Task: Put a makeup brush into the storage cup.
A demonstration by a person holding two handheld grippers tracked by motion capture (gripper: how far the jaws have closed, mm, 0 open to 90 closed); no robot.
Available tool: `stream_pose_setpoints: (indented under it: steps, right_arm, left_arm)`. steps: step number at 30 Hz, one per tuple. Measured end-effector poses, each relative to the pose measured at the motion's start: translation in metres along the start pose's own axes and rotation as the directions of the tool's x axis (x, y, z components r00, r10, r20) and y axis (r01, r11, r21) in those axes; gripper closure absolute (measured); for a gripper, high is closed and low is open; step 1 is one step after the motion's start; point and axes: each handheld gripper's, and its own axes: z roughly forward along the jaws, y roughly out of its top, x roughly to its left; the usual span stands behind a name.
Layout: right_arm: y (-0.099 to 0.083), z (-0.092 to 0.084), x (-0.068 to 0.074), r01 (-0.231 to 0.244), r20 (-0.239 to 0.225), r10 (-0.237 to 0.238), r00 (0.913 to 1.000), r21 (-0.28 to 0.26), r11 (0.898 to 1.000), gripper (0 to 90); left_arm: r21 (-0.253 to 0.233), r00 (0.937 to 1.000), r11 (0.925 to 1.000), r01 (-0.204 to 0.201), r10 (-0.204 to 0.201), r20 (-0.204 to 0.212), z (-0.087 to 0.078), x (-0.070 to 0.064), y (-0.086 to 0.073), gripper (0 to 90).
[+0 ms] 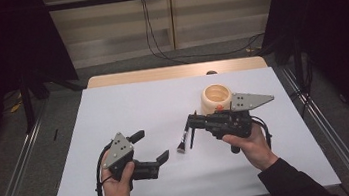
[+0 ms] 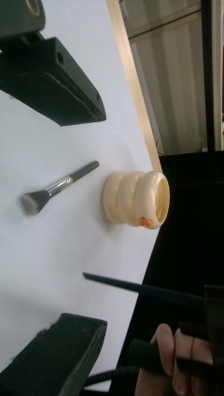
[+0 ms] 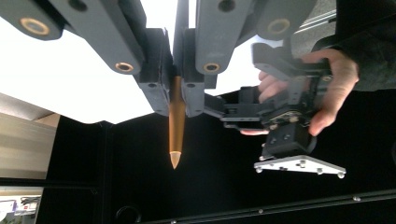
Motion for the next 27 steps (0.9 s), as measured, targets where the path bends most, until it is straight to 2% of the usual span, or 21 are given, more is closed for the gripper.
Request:
stream_pose_setpoints:
  steps: [5,10,11,14,18,23,27]
  right_arm:
    - [0.001,-0.005,-0.004,-0.002,0.014,0.002,0.9999,-0.011,1.000,83.9]
    - [0.002,-0.008,-0.005,0.004,0.025,-0.004,0.9997,-0.009,1.000,83.9]
    - [0.002,-0.008,-0.005,0.006,0.029,-0.006,0.9996,-0.005,1.000,83.9]
    - [0.002,-0.010,-0.006,0.004,0.034,-0.004,0.9994,-0.005,1.000,83.9]
    - [0.003,-0.012,-0.008,0.010,0.044,-0.010,0.9990,-0.006,1.000,83.9]
    - [0.003,-0.014,-0.010,0.007,0.056,-0.007,0.9984,-0.010,1.000,83.9]
    - [0.004,-0.016,-0.013,0.016,0.067,-0.016,0.9976,-0.007,1.000,83.9]
  left_arm:
    - [0.014,0.9999,0.9999,-0.002,0.002,-0.013,-0.010,0.002,-0.006,2.3]
    - [0.048,0.9992,0.9987,0.017,-0.015,-0.038,-0.018,0.003,-0.015,2.3]
    - [0.045,0.9989,0.9985,0.030,-0.028,-0.037,-0.020,0.002,-0.018,2.3]
    - [0.059,0.9984,0.9977,0.032,-0.030,-0.047,-0.027,0.002,-0.022,2.3]
    - [0.041,0.9967,0.9976,0.056,-0.054,-0.061,-0.037,0.004,-0.029,2.3]
    - [0.039,0.9956,0.9976,0.057,-0.054,-0.077,-0.043,0.011,-0.038,2.3]
    - [0.035,0.9930,0.9976,0.059,-0.055,-0.105,-0.043,0.014,-0.042,2.0]
